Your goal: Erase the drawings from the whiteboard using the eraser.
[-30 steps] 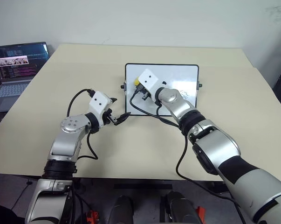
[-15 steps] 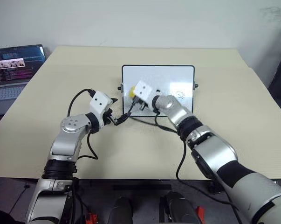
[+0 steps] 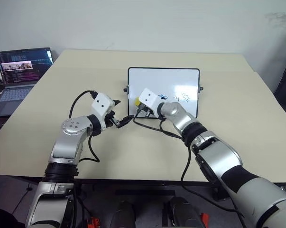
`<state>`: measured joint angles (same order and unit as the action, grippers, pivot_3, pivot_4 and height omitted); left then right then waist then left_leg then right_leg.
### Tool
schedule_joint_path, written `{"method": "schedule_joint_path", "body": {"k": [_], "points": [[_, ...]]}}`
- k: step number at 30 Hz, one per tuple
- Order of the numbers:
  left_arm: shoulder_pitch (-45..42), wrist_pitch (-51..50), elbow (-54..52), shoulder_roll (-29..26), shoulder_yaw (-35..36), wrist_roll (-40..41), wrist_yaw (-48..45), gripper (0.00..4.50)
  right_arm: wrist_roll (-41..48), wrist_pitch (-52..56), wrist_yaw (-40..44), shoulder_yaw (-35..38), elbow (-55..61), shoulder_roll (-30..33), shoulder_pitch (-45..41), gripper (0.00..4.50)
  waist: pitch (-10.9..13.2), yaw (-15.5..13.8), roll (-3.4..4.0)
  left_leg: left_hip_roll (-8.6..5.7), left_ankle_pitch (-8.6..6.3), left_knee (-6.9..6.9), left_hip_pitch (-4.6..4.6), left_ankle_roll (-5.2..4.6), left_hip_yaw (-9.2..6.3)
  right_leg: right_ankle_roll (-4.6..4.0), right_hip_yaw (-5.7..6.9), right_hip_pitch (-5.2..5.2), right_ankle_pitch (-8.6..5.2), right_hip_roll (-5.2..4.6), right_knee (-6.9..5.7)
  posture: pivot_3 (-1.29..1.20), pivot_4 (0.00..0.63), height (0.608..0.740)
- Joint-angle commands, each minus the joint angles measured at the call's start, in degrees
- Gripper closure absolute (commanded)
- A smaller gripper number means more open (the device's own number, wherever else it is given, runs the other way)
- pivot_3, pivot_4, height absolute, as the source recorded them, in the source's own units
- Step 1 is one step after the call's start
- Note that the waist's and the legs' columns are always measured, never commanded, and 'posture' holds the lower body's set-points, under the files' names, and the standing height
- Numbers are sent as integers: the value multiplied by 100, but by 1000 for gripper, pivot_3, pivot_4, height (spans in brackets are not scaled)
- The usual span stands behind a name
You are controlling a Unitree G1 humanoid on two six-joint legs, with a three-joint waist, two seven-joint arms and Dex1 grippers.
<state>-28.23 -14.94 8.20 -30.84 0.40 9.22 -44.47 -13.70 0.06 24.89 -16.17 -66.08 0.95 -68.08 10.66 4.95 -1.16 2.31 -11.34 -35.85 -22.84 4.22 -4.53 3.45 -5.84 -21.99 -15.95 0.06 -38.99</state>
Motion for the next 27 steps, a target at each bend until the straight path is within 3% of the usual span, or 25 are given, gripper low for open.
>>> {"method": "schedule_joint_path", "body": {"k": [1,6,8,15,27], "points": [[-195,-51,-351,-97,133,210,-119,0,364,144,752,275,1036,351,42,3380,6,-1,0,-1,0,3,-17,0,0,22,0,-16,13,0,0,0,150,740],[-370,-323,-598,-335,273,561,-429,0,867,1353,1821,470,4263,1275,1052,3380,9,-10,2,3,-13,27,-106,19,-11,-2,17,-112,22,0,-1,0,150,740],[-425,-393,-632,-466,279,580,-485,0,1074,1813,2034,629,4976,1624,1399,3380,8,-24,2,6,-15,30,-145,22,-17,-12,30,-143,11,-1,1,0,150,740],[-560,-550,-591,-762,237,704,-790,0,1517,1513,2675,1448,5997,3390,2870,3380,10,-83,1,-5,-20,71,-148,27,-12,-17,34,-150,-13,-17,22,0,150,740],[-202,-659,-754,-919,443,895,-911,0,2026,1227,2641,2237,6656,4256,3828,3380,13,0,-3,-6,-20,71,-108,26,2,-15,15,-129,-15,-14,5,0,150,740]]}}
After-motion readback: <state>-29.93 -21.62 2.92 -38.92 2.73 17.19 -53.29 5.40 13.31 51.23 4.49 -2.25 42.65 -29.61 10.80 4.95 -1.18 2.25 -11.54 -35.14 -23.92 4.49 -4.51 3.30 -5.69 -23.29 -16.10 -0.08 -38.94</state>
